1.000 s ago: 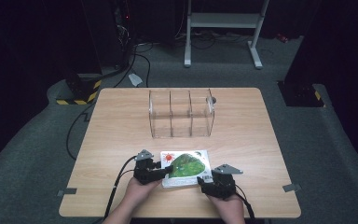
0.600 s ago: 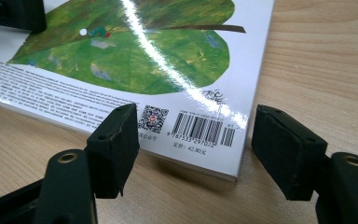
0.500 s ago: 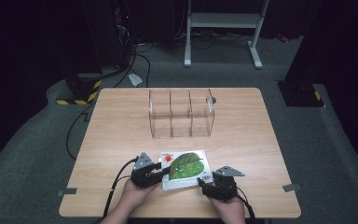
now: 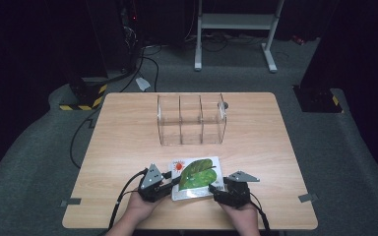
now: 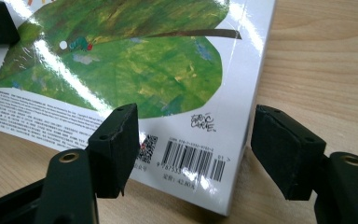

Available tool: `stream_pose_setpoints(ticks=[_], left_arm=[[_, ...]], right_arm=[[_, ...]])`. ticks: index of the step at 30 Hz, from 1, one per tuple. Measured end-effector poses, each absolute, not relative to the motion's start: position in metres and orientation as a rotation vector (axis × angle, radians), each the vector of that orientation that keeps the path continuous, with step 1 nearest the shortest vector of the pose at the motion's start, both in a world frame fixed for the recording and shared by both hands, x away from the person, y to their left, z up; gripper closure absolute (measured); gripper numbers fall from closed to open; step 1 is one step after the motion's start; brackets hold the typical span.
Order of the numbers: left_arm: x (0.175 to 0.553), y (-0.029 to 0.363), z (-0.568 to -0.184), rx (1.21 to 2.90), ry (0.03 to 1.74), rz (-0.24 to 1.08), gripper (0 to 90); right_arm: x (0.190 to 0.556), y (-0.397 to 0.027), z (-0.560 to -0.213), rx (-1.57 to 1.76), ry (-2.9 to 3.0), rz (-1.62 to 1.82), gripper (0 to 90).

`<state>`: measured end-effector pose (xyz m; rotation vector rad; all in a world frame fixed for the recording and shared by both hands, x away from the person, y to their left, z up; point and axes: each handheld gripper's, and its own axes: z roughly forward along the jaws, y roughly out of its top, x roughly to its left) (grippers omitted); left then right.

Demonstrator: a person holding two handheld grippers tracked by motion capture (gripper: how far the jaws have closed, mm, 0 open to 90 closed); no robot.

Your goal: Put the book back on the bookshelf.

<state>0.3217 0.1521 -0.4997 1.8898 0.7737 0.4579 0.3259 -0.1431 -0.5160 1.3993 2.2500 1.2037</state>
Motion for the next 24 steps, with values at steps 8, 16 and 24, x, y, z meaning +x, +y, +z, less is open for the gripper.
stream_pose_setpoints(ticks=[8, 16, 24], left_arm=[[0.319, 0.151, -0.499, 1.885, 0.739, 0.487, 67.7], [0.317, 0.151, -0.498, 1.885, 0.707, 0.510, 67.7], [0.316, 0.150, -0.498, 1.892, 0.685, 0.535, 67.6]], right_arm=[[0.342, -0.146, -0.512, 1.421, 2.265, 1.258, 31.2], [0.359, -0.146, -0.515, 1.486, 2.292, 1.305, 27.2], [0.370, -0.147, -0.517, 1.529, 2.332, 1.353, 23.9]])
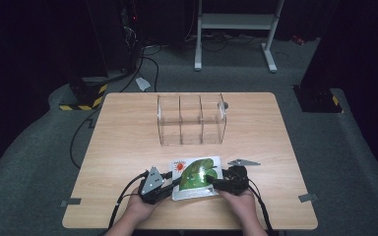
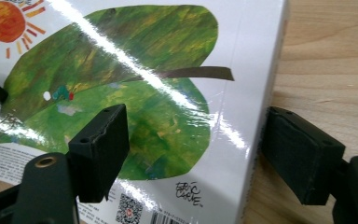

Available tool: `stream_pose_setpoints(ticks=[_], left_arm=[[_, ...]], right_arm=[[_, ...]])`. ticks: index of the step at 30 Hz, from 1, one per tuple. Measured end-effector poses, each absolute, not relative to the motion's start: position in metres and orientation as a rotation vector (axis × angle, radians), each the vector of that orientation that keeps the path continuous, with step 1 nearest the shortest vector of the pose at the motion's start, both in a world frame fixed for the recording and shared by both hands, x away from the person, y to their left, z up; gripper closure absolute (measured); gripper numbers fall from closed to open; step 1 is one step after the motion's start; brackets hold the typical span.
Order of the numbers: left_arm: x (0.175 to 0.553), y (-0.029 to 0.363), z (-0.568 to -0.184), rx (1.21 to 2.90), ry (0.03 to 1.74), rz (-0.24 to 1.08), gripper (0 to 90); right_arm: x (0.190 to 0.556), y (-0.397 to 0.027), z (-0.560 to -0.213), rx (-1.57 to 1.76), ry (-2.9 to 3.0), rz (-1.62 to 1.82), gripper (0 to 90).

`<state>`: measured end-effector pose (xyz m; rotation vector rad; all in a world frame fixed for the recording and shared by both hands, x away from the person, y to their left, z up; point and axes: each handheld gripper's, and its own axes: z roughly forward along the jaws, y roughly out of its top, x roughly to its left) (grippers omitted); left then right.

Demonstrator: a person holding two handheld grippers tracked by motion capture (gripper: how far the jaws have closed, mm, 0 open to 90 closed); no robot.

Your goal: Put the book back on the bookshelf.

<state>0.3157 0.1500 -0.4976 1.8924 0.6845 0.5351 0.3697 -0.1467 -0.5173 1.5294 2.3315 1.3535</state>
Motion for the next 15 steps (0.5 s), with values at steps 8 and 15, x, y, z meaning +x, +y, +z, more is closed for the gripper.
stream_pose_setpoints(ticks=[8, 15], left_arm=[[0.316, 0.149, -0.498, 1.887, 0.702, 0.539, 68.7], [0.316, 0.147, -0.496, 1.867, 0.737, 0.539, 69.9]], right_arm=[[0.364, -0.151, -0.511, 1.500, 2.300, 1.351, 34.6], [0.351, -0.155, -0.502, 1.431, 2.218, 1.350, 43.3]])
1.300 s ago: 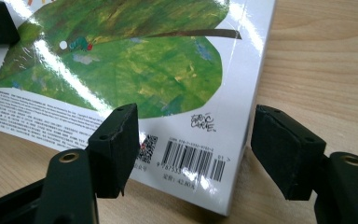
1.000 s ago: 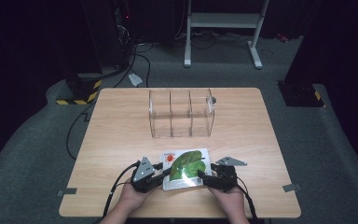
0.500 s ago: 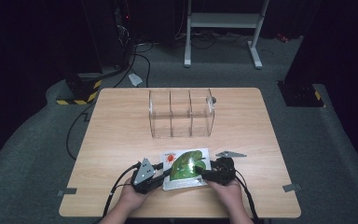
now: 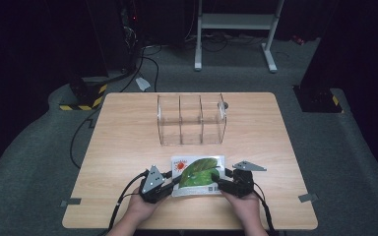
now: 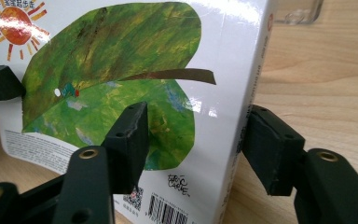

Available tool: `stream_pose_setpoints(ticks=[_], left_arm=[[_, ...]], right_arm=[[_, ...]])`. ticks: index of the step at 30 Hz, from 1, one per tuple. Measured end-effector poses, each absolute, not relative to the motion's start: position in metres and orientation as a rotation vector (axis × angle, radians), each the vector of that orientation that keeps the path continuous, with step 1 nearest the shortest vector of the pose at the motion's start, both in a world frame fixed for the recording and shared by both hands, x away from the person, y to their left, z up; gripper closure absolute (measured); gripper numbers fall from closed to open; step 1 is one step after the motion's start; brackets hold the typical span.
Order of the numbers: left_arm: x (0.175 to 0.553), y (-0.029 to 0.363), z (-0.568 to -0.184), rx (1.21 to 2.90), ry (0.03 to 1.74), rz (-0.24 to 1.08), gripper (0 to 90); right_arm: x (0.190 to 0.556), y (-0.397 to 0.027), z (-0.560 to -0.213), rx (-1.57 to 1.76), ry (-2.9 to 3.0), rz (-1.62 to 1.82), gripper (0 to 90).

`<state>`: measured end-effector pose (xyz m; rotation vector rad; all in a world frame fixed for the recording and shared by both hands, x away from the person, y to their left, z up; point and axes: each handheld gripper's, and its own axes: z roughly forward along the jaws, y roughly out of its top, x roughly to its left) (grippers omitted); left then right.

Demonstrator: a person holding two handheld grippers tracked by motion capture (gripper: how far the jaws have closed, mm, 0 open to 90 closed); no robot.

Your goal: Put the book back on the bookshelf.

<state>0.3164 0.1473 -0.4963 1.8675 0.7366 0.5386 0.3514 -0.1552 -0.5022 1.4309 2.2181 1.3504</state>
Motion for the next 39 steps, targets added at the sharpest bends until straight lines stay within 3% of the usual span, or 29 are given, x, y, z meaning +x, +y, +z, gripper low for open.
stream_pose_setpoints(ticks=[7, 21, 29, 32, 39], left_arm=[[0.317, 0.148, -0.496, 1.851, 0.771, 0.543, 71.3], [0.316, 0.145, -0.498, 1.854, 0.785, 0.565, 72.7], [0.307, 0.146, -0.499, 1.896, 0.757, 0.585, 71.6], [0.304, 0.149, -0.499, 1.908, 0.751, 0.565, 71.2], [0.299, 0.152, -0.499, 1.920, 0.775, 0.560, 68.5]], right_arm=[[0.338, -0.157, -0.495, 1.366, 2.133, 1.356, 50.9], [0.322, -0.159, -0.492, 1.271, 2.069, 1.356, 52.3], [0.314, -0.160, -0.492, 1.233, 2.083, 1.376, 48.9], [0.310, -0.160, -0.491, 1.227, 2.104, 1.403, 42.8], [0.297, -0.161, -0.489, 1.189, 2.120, 1.404, 41.9]])
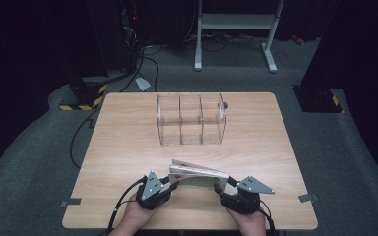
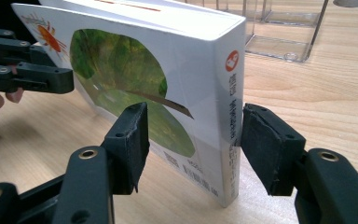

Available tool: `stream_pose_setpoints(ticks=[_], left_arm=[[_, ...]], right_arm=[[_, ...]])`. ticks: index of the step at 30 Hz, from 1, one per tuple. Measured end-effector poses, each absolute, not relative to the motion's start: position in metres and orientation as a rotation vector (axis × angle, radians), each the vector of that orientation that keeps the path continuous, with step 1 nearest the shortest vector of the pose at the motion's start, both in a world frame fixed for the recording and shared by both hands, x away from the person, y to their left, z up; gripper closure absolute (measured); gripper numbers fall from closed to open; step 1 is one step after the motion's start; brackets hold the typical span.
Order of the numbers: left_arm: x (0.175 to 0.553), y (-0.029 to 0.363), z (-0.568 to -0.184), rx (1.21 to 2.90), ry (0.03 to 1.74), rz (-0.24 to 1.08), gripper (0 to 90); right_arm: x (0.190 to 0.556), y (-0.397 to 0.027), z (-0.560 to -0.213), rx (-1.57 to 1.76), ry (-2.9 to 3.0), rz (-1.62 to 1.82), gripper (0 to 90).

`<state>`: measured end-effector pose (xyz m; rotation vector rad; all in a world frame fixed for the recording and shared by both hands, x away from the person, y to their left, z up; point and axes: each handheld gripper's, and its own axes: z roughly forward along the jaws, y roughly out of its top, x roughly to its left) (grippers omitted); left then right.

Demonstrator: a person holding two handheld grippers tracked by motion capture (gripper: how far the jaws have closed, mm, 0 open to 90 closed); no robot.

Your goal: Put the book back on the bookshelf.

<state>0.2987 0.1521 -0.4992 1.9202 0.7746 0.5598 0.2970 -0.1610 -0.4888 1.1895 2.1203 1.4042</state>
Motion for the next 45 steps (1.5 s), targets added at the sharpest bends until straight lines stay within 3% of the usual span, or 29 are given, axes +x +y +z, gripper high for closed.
stream_pose_setpoints(ticks=[18, 29, 39, 45], left_arm=[[0.306, 0.167, -0.502, 1.892, 0.860, 0.528, 49.9], [0.310, 0.169, -0.505, 1.897, 0.890, 0.534, 46.9], [0.311, 0.172, -0.505, 1.894, 0.901, 0.552, 46.5], [0.312, 0.174, -0.505, 1.885, 0.910, 0.558, 46.6]], right_arm=[[0.302, -0.158, -0.486, 1.125, 2.129, 1.446, 41.0], [0.307, -0.156, -0.479, 1.043, 2.121, 1.465, 43.0], [0.304, -0.154, -0.479, 0.981, 2.125, 1.457, 52.6], [0.298, -0.148, -0.480, 0.925, 2.127, 1.462, 63.6]])
